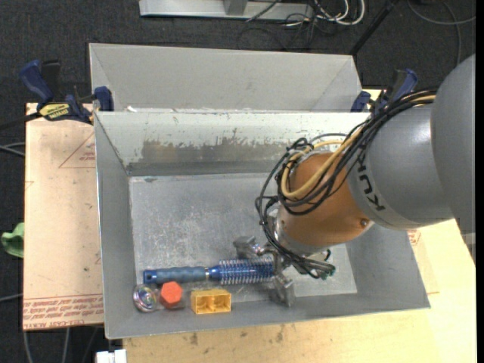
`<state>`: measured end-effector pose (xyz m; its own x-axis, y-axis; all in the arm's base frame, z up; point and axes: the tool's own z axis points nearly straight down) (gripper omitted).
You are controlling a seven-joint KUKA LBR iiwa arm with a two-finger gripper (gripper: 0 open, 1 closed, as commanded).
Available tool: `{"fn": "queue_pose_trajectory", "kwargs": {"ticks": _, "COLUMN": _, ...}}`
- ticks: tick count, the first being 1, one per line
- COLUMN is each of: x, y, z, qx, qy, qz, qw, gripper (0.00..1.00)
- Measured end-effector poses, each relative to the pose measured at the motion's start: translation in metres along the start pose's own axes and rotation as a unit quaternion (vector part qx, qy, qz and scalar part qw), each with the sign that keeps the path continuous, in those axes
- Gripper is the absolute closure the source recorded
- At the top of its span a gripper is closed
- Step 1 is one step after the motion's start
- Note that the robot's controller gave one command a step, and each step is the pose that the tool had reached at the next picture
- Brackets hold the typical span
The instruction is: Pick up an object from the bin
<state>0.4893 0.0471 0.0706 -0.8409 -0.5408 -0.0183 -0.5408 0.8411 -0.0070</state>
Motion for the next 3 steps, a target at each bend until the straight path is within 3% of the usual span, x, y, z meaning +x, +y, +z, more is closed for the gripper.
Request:
{"fn": "queue_pose_trajectory", "kwargs": {"ticks": 1, "x": 0.004, "y": 0.002, "z": 0.001, "qx": -0.003, "qy": 0.0072, "qz": 0.000, "qw": 1.0000, "gripper": 1.00}}
{"fn": "queue_pose_trajectory", "kwargs": {"ticks": 2, "x": 0.001, "y": -0.004, "z": -0.129, "qx": -0.002, "qy": 0.0055, "qz": -0.007, "qw": 1.0000, "gripper": 1.00}}
{"fn": "queue_pose_trajectory", "kwargs": {"ticks": 3, "x": 0.019, "y": -0.049, "z": -0.187, "qx": -0.003, "qy": 0.0065, "qz": -0.152, "qw": 0.9883, "gripper": 1.00}}
